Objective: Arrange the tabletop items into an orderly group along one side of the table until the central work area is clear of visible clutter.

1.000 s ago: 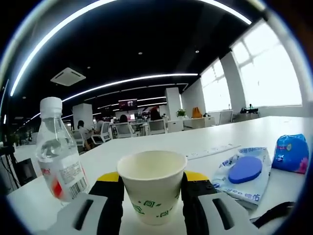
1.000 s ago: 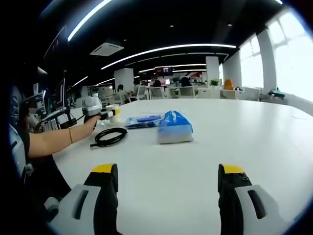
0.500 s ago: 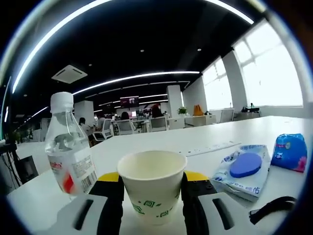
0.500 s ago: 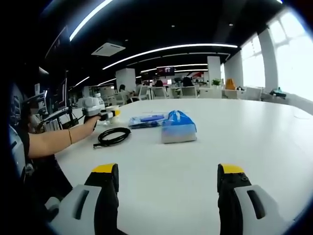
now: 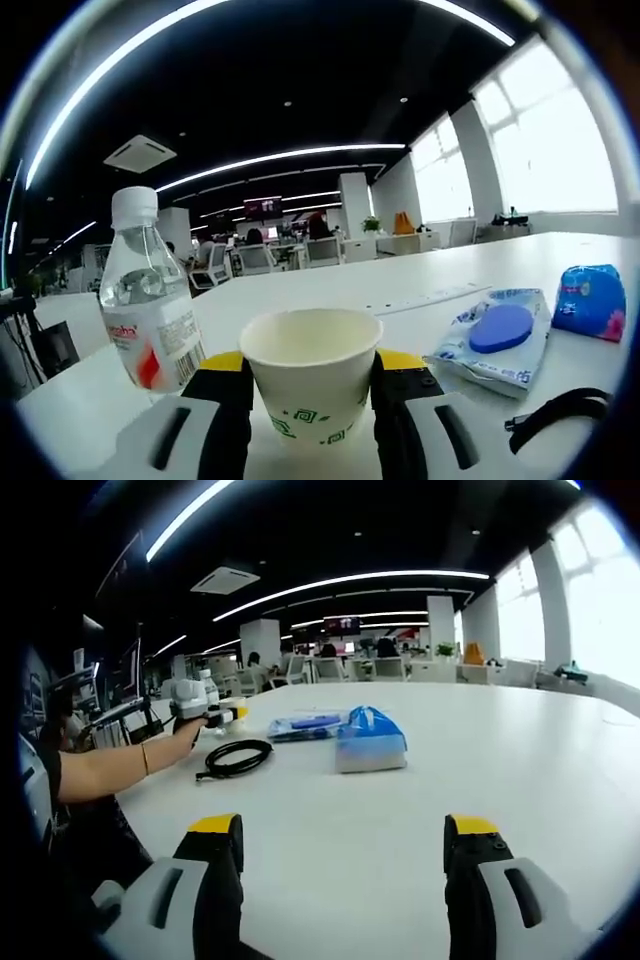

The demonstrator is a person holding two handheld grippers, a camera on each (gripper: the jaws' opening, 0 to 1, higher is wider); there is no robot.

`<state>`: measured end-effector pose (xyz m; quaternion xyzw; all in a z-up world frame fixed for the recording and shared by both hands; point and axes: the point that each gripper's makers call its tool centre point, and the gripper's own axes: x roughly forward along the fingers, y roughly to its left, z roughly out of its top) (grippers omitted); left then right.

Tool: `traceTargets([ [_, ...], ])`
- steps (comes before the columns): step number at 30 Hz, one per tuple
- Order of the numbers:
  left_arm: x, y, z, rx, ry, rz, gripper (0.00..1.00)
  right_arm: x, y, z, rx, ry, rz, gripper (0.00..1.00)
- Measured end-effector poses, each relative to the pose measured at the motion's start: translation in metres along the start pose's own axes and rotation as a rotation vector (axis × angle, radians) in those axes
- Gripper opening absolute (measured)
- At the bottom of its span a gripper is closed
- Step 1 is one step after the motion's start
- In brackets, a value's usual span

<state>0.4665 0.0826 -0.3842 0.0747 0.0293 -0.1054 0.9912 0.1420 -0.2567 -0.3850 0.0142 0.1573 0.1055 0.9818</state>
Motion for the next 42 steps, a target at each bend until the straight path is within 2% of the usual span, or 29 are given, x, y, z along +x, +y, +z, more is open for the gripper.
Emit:
traceTargets([
  [7,0.000,0.003,-0.004,-0.004,-0.004,0.004,0.46,0.000,0.001,0.000,0.000,-0.002,0.002,0.79],
  [10,-0.001,0.004,-0.006,0.017,0.002,0.003,0.47,0.000,0.002,-0.001,0.001,-0.001,0.003,0.78],
  [13,0.000,0.004,-0.018,0.007,0.050,-0.013,0.47,0.000,0.003,-0.002,0.002,0.004,0.004,0.78],
  [17,-0.002,0.004,-0.027,-0.007,0.063,-0.014,0.47,0.000,0.003,-0.001,0.000,0.004,0.006,0.78],
  [24,-0.002,0.002,-0.027,-0.012,0.058,-0.029,0.52,0.000,0.004,0.000,-0.002,0.003,0.005,0.78],
  [42,-0.014,0.004,-0.024,0.009,0.061,-0.038,0.56,0.002,0.011,0.002,-0.008,-0.002,0.031,0.80],
])
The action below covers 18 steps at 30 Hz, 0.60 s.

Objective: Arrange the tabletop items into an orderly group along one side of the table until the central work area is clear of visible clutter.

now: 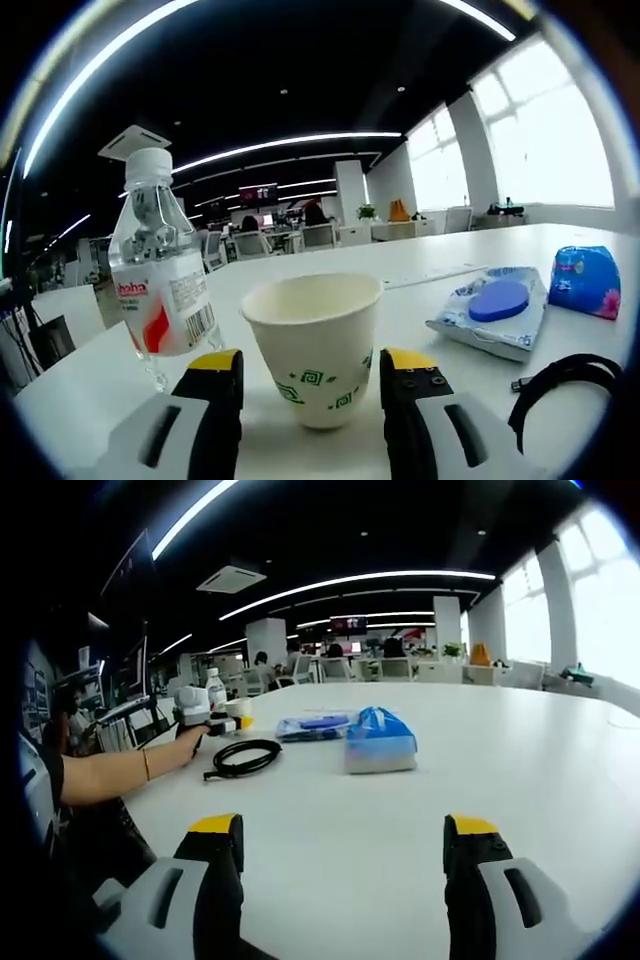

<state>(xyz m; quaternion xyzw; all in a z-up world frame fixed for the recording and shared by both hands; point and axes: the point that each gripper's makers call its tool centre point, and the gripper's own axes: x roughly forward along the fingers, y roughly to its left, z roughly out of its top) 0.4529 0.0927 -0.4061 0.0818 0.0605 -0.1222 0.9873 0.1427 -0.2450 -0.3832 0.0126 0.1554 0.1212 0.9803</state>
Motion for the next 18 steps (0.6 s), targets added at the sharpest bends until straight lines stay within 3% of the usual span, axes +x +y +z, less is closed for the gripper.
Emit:
traceTargets([
  [18,-0.0082,-0.0039,0.0023,0.008,-0.006,-0.038,0.68,-0.0018,0.0020,0.0021,-0.017,0.001,0.000,0.84],
])
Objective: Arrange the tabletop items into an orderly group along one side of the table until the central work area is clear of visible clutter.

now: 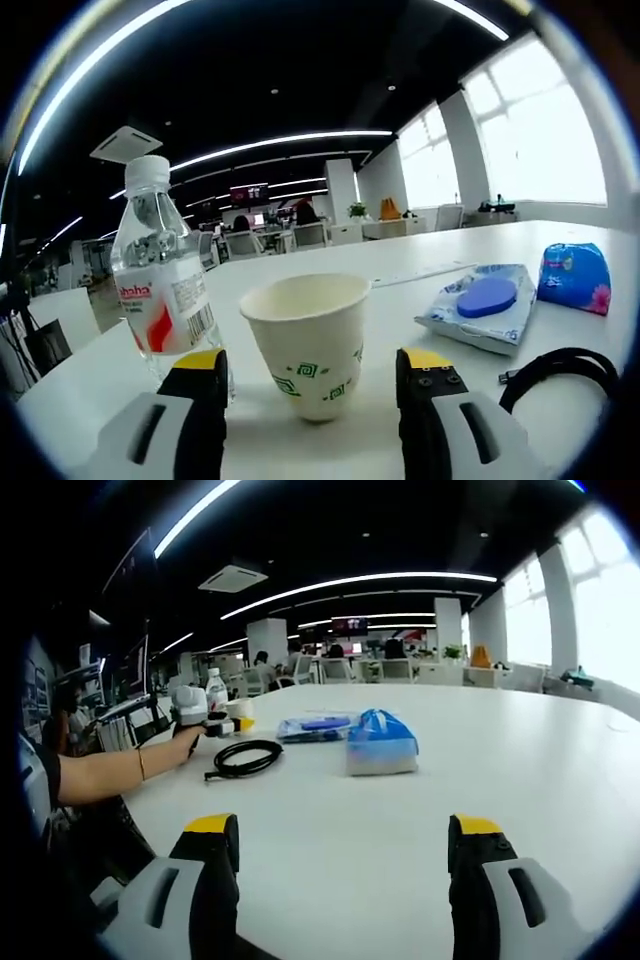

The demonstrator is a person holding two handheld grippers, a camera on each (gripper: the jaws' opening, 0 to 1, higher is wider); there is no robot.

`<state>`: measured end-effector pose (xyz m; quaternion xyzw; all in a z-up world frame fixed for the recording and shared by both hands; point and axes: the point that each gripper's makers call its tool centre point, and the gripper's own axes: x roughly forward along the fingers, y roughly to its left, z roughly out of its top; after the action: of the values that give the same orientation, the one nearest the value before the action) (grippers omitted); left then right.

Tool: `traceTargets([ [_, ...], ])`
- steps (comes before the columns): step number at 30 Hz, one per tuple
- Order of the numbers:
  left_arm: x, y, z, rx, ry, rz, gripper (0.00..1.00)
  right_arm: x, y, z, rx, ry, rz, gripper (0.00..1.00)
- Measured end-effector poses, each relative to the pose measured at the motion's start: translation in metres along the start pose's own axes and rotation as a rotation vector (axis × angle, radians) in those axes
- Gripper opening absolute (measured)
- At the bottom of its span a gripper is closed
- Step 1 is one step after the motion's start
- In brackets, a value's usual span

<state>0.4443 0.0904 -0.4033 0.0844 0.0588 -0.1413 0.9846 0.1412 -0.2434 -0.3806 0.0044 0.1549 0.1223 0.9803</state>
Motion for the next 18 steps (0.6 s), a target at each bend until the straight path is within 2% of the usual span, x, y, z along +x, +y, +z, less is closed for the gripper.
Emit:
traceTargets([
  [2,-0.003,-0.002,0.002,-0.005,-0.009,-0.005,0.70,0.000,0.002,0.000,-0.011,-0.004,0.009,0.88],
  [8,-0.008,-0.008,0.003,0.006,-0.012,-0.025,0.77,0.002,0.007,0.000,-0.023,0.004,0.024,0.89],
  [18,-0.013,-0.010,0.001,0.030,-0.010,-0.036,0.80,0.001,0.009,0.000,-0.038,0.008,0.026,0.91],
])
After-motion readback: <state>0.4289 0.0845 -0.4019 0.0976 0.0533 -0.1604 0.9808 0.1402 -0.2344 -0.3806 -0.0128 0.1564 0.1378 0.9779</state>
